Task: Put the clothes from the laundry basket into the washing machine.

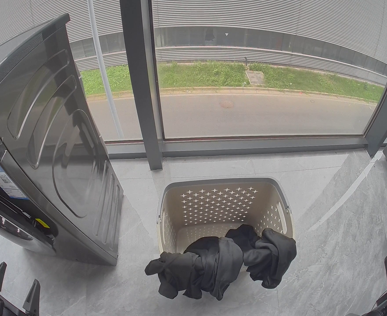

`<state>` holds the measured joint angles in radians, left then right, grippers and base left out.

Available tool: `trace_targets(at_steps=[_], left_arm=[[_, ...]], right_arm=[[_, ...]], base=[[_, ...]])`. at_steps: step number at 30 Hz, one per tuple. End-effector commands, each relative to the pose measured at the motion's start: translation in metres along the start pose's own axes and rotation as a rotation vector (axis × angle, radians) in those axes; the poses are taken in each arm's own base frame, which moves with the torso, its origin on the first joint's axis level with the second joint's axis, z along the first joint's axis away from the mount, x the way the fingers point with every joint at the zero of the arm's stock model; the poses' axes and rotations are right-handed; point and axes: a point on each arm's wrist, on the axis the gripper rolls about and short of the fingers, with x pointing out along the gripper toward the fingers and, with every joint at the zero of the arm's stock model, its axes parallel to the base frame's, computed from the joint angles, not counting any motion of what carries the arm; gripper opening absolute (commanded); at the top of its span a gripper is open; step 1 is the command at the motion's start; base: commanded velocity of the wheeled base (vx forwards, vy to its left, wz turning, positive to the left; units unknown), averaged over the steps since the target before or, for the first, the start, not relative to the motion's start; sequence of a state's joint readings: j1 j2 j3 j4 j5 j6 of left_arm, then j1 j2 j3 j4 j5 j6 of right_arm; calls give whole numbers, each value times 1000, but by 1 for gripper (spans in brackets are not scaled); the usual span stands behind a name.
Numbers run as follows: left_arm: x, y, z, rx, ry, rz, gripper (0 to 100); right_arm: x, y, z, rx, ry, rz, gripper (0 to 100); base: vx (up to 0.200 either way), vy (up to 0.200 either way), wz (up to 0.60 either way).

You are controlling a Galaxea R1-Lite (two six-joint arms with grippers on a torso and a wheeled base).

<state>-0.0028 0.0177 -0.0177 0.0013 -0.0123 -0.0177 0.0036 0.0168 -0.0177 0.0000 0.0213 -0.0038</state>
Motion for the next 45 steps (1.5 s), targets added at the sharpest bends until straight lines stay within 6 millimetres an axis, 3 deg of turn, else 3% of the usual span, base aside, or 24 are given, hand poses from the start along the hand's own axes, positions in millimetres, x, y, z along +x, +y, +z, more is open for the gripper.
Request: trace_targets(at_steps=[1,5,14,23,35,45], left_arm=[[0,0,-5,-1,-1,0,100],[0,0,-5,-2,0,-2,100],[0,0,-5,-8,0,-2,100],[0,0,-5,-8,-1,0,100],[0,0,-5,-10,0,0,100],[0,0,-5,-11,0,0,100]], right_arm=[[1,0,-5,-1,10,1,0],[1,0,-5,-1,10,1,0],[1,0,-5,-1,10,0,0],[1,0,-5,-1,10,1,0],[1,0,-5,-1,10,0,0],[1,0,-5,-1,10,0,0]], base=[[200,0,0],[200,0,0],[0,0,0],[0,-200,0],[0,0,0],[180,60,0]])
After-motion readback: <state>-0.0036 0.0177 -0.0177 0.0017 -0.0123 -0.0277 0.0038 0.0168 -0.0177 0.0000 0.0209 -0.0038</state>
